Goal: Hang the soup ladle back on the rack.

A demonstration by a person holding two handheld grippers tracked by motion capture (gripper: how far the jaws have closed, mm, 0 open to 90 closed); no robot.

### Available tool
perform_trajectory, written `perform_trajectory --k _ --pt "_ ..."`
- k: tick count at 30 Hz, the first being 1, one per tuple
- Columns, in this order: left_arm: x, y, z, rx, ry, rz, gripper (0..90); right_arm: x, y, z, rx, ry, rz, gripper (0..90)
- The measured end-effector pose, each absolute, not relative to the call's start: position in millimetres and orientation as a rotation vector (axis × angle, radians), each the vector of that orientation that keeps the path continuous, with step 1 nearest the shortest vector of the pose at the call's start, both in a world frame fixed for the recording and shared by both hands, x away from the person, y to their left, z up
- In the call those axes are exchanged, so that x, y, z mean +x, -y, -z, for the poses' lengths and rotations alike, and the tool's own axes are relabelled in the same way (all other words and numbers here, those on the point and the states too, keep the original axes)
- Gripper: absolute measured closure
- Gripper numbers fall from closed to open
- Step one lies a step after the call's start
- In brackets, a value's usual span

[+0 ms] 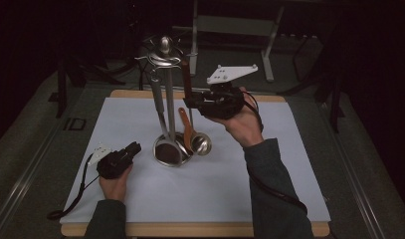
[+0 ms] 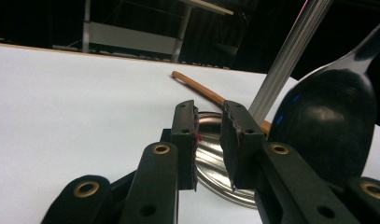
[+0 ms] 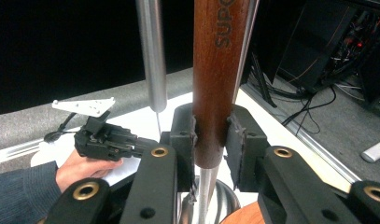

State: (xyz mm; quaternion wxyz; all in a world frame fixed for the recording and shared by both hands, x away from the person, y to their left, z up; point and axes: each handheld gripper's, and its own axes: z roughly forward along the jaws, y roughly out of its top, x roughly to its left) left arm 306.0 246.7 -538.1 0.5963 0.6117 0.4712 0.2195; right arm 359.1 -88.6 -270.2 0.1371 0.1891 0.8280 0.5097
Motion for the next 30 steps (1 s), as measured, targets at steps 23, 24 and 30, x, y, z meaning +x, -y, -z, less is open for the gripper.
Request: perform_trajectory --k 23,24,30 --pt "305.8 -246.7 538.0 1.420 -1.093 -0.510 75.6 361.8 85.1 275.3 0.584 -2.418 -1.535 73.4" --pt "305.8 -246.8 538.0 1.420 -1.093 -0.509 75.6 361.9 85.0 275.7 0.581 -2.416 -1.539 73.2" --pt "305.7 -246.8 538.0 1.420 -1.093 -0.509 75.6 366.9 88.7 279.9 0.575 -2.436 -1.621 72.3"
